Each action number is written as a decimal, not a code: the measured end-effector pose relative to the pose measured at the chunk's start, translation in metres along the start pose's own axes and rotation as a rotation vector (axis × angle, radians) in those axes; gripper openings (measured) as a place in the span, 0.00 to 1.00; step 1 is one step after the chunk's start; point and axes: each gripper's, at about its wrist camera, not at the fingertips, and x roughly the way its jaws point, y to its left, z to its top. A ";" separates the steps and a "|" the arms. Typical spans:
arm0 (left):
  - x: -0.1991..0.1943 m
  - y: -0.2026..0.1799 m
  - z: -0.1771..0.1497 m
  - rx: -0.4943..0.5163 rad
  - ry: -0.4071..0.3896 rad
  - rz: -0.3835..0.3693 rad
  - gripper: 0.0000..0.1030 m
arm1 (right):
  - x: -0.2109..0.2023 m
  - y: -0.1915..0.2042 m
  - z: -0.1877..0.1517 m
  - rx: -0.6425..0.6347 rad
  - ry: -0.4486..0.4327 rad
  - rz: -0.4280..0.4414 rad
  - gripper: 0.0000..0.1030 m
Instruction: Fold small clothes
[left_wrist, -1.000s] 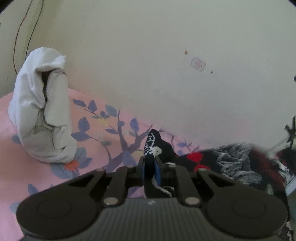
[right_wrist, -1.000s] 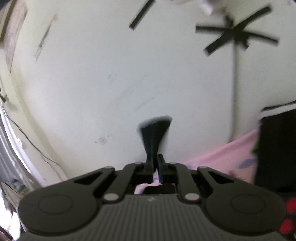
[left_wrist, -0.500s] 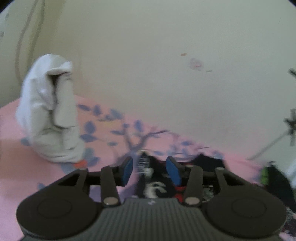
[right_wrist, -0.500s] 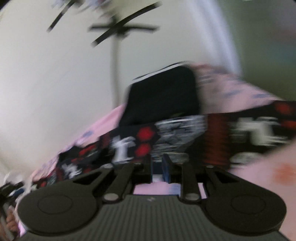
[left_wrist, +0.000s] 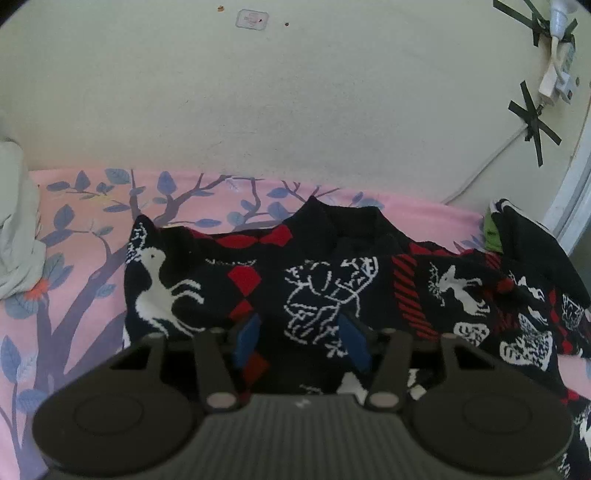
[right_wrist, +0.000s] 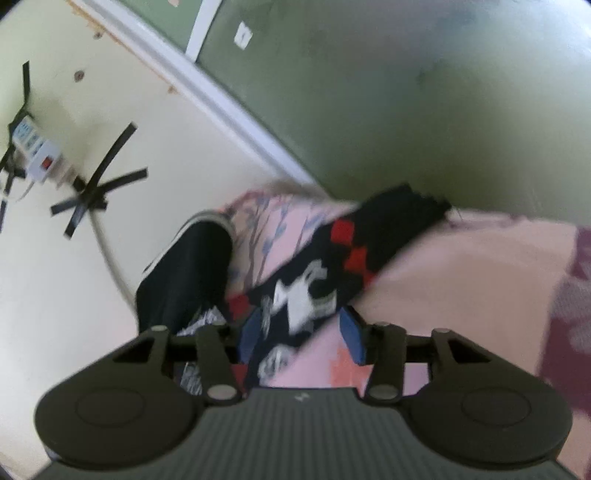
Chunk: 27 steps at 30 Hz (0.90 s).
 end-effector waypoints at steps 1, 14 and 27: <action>0.000 0.000 0.000 -0.002 -0.002 0.000 0.48 | 0.008 0.001 0.002 -0.009 -0.021 -0.006 0.32; -0.055 0.026 0.015 -0.140 -0.150 -0.056 0.50 | -0.064 0.223 -0.015 -0.520 -0.136 0.370 0.00; -0.098 0.119 0.019 -0.422 -0.291 0.034 0.51 | 0.016 0.447 -0.261 -0.885 0.374 0.833 0.00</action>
